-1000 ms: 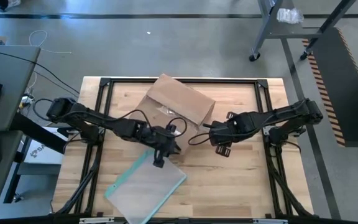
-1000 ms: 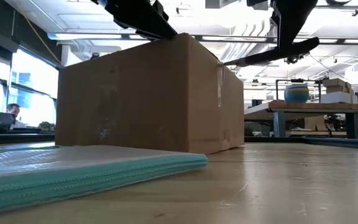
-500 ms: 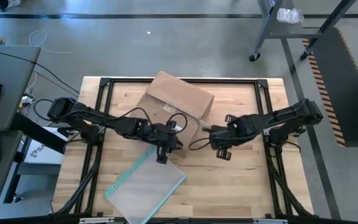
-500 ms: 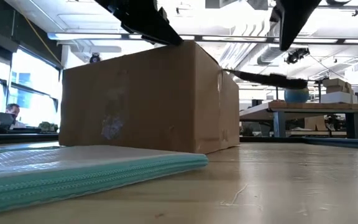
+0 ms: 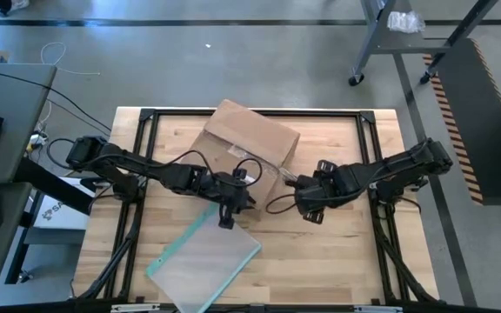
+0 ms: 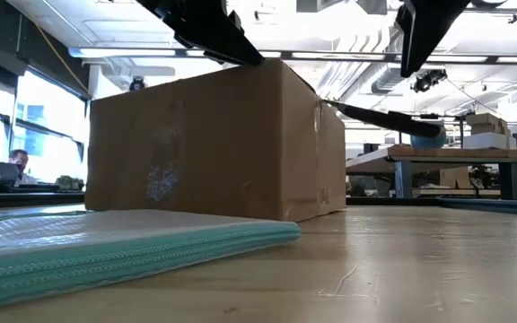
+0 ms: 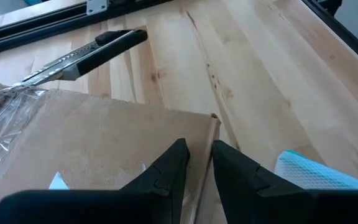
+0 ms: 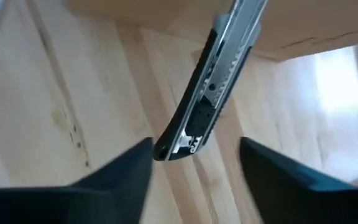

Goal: Unpack boxes
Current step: Open the cardboard box using the black cutter

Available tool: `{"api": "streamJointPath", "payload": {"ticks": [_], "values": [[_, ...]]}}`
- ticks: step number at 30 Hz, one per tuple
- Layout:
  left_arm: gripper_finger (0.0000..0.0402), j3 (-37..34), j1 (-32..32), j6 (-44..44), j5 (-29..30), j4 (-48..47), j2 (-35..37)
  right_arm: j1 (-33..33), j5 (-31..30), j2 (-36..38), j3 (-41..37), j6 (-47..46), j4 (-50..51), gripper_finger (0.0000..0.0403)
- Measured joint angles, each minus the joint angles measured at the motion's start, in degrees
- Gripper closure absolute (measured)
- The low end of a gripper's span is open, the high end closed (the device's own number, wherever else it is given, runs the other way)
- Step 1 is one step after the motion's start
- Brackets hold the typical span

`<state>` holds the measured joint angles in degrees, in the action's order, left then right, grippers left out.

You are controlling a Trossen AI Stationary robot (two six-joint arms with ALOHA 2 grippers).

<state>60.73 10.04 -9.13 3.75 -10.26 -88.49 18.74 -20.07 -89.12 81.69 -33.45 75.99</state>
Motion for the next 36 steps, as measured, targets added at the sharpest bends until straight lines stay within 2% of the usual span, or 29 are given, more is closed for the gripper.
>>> {"api": "streamJointPath", "payload": {"ticks": [3, 6, 9, 12, 15, 19, 22, 27, 32, 36], "values": [[0.0339, 0.0, 0.1, 0.0, 0.0, 0.0, 0.0, 1.0, -3.6, 0.2, -2.0, -4.8, -1.2, 0.0083], [0.0339, 0.0, 0.2, 0.0, 0.0, -0.1, 0.0, 1.5, -5.1, 0.1, -6.9, -8.4, -3.7, 0.0038], [0.0339, 0.0, 0.3, 0.0, -0.2, 0.1, 0.0, 1.6, -6.4, 0.1, -12.6, -9.9, -10.6, 0.0019], [0.0339, 0.0, 0.3, 0.0, -0.5, 0.2, 0.0, 1.1, -7.8, 0.1, -16.8, -10.6, -17.4, 0.0020], [0.0339, 0.0, 0.3, 0.0, -0.5, 0.2, 0.0, 1.0, -10.3, 0.1, -19.0, -10.3, -23.4, 0.0041], [0.0339, 0.0, 0.3, 0.0, -0.6, 0.2, 0.0, 0.4, -10.4, 0.1, -19.2, -9.1, -25.8, 0.0097], [0.0339, 0.0, 0.3, 0.0, -0.7, 0.3, 0.0, 0.0, -10.7, 0.1, -19.2, -10.2, -24.5, 0.0157], [0.0339, -0.1, 0.3, 0.0, -0.9, 0.9, 0.0, -2.2, -7.8, 0.1, -19.2, -13.0, -21.3, 0.0283], [0.0339, -0.1, 0.3, 0.0, -0.9, 1.0, 0.0, -4.3, -5.6, 0.4, -18.8, -11.1, -20.9, 0.0284], [0.0339, -0.1, 0.4, 0.0, -0.7, 1.1, 0.0, -6.1, -3.7, 0.8, -15.1, -10.8, -14.7, 0.0284]]}}
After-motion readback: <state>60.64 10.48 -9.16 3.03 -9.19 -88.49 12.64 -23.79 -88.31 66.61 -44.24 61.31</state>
